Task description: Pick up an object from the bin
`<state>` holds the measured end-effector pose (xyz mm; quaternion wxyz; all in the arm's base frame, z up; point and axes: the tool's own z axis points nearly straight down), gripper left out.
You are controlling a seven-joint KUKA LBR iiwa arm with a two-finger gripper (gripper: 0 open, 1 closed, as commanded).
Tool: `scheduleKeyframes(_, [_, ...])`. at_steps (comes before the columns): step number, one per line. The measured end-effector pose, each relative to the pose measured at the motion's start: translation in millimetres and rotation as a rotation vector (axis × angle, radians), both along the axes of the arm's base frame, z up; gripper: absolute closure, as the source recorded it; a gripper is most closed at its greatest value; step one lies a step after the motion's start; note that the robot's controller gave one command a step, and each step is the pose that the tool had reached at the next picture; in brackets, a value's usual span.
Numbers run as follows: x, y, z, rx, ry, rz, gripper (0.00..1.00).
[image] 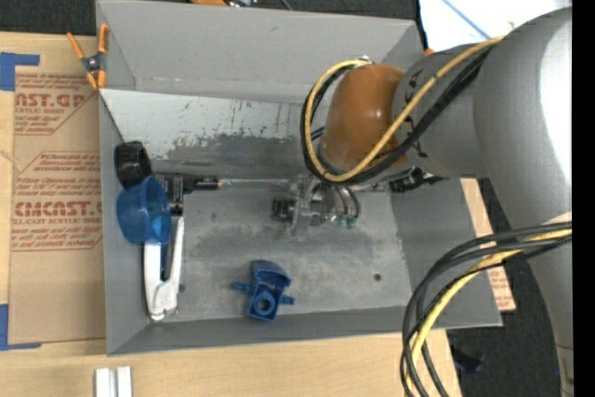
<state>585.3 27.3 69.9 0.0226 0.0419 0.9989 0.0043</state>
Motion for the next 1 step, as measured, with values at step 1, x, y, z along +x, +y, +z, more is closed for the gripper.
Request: scheduleKeyframes(1, [-44.0, -14.3, 117.4, 0.009, 0.021, -0.217, 1.0])
